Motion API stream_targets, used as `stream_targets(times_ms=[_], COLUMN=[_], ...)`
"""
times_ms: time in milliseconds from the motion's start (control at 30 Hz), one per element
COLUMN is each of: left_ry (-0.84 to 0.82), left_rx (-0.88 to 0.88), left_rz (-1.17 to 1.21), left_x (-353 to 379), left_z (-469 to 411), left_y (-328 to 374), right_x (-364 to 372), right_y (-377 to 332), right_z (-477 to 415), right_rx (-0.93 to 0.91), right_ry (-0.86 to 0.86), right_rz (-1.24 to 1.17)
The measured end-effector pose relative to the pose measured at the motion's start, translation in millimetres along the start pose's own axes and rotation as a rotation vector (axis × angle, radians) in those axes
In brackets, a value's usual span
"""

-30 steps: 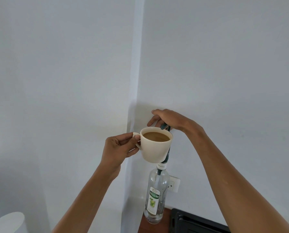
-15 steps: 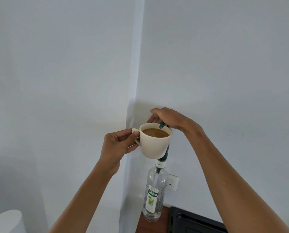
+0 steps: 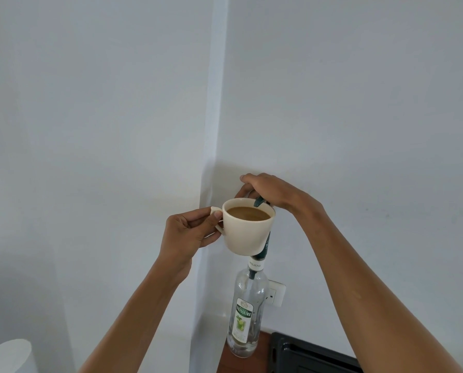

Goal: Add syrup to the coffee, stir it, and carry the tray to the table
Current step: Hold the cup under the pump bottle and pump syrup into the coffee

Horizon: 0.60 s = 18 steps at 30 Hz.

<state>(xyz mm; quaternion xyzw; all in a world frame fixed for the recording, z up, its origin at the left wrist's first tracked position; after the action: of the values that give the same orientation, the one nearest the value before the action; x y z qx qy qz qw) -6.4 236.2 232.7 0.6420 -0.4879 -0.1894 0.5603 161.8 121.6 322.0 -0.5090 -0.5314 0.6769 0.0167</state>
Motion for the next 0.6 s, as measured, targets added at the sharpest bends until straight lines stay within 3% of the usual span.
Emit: stream_targets(times_ms=[600], left_ry=[0.008], left_rx=[-0.016], left_rz=[0.001], left_x=[-9.0], left_z=[2.5], left_y=[-1.3], right_x=[3.9], right_y=[0.3], right_z=[0.4], right_rx=[0.051], right_ry=[-0.032], right_rz=[0.015])
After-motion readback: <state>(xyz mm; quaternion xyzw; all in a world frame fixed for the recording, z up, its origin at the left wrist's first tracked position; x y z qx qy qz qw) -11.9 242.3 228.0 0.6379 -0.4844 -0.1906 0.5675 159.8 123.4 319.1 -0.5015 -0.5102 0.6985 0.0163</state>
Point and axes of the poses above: each hand's wrist, its own z-axis away from the middle knuckle, its own x-axis out of the palm, y = z × x, the point moved 1 cm from there along -z, towards the middle knuckle, and after that the axes turned 6 degrees about -z, right-handed, at the moved point
